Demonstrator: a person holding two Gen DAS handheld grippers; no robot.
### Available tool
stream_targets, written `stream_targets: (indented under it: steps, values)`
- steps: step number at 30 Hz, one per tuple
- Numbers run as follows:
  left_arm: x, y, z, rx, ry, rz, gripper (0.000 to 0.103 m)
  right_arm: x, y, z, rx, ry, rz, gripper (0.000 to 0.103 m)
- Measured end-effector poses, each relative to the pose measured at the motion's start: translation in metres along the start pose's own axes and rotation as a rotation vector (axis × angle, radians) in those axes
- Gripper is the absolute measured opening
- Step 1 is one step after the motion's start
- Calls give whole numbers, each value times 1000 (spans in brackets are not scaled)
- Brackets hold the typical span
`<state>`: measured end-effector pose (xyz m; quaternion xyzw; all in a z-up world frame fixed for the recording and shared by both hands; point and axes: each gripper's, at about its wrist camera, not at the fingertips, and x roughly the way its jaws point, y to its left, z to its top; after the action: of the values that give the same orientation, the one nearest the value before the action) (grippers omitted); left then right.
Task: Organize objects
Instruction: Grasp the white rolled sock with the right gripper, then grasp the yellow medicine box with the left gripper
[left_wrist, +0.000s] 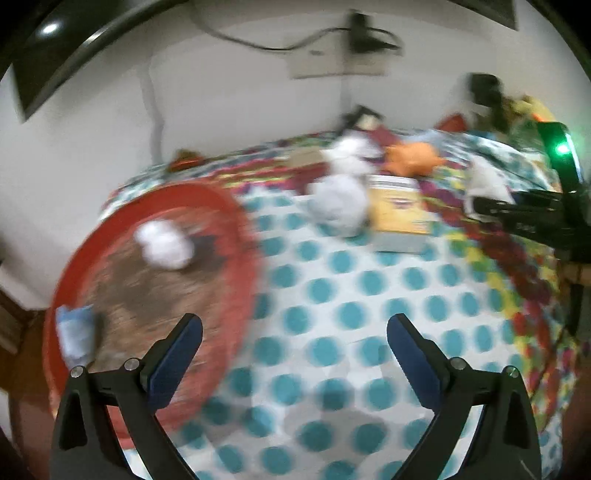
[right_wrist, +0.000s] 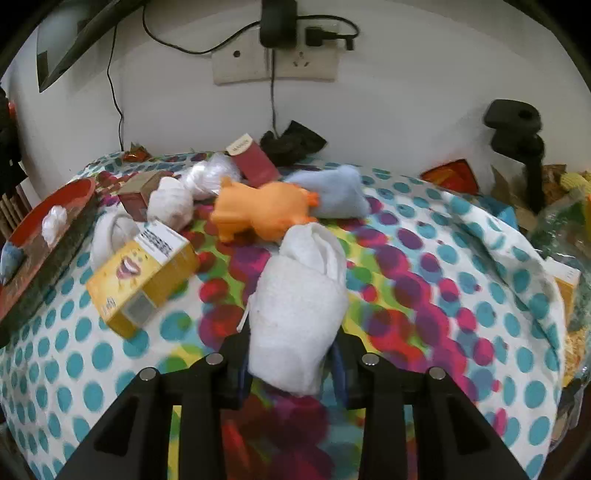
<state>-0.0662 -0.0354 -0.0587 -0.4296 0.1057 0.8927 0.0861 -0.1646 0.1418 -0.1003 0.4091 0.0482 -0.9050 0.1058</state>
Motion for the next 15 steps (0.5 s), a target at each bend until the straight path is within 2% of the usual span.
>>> stream_targets:
  steps: [4,7,11,15]
  values:
    - [15,-30,17,35,22,-77,100,-8,-11,-10,34,4,2,34]
    - [31,-48,31,57,34,-87,100,-7,-16,-11,64,16,20,35]
    - [51,-56,43,49,64,-133,100,-4,-15,-11,64,26,26,36]
    - [68,-57,55,31,84,-140,100,-4,-15,-11,64,30,25,37]
